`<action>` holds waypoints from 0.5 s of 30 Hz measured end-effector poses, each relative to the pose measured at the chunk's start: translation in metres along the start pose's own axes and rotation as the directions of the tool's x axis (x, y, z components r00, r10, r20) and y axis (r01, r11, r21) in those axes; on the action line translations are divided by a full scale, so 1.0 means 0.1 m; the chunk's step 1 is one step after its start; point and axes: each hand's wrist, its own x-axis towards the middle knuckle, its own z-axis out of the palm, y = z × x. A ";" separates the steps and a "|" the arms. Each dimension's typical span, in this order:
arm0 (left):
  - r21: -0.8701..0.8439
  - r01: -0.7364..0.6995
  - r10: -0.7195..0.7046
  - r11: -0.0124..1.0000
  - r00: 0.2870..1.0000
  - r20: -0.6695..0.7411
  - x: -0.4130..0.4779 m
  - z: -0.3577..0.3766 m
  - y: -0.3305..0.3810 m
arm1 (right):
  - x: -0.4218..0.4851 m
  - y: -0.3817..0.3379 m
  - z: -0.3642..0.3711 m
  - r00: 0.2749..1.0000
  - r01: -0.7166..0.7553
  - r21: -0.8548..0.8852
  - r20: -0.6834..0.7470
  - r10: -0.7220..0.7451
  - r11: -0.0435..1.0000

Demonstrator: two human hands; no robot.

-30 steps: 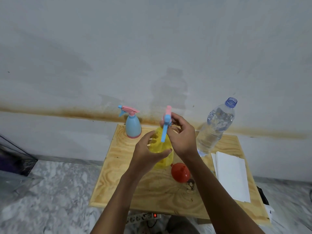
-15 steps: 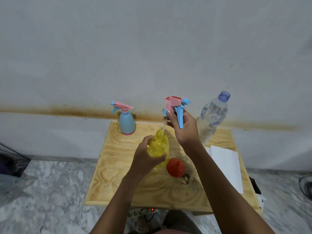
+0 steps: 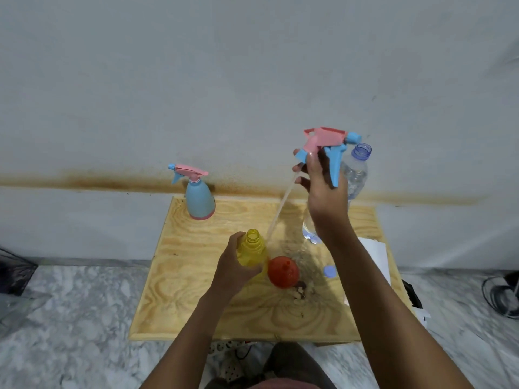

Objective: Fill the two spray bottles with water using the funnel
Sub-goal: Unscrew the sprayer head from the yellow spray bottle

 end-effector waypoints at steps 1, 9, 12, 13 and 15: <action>0.003 0.012 -0.012 1.000 1.000 -0.002 0.00 0.02 -0.02 | 0.05 -0.02 -0.04 1.000 0.007 -0.032 -0.001 -0.007 0.999; 0.035 0.070 -0.068 0.997 0.996 -0.058 0.08 0.25 -0.15 | 0.25 0.62 -0.37 0.976 -0.151 -0.429 0.080 0.204 0.890; 0.031 0.103 -0.100 0.994 0.992 -0.080 0.09 0.28 -0.12 | 0.24 0.94 -0.44 0.962 -0.174 -0.606 0.066 0.266 0.776; 0.015 0.113 -0.112 0.993 0.990 -0.082 0.09 0.29 -0.10 | 0.25 1.06 -0.47 0.954 -0.178 -0.637 0.076 0.290 0.750; -0.038 0.136 -0.139 0.990 0.987 -0.081 0.10 0.31 -0.09 | 0.25 1.30 -0.51 0.931 -0.192 -0.679 0.102 0.351 0.708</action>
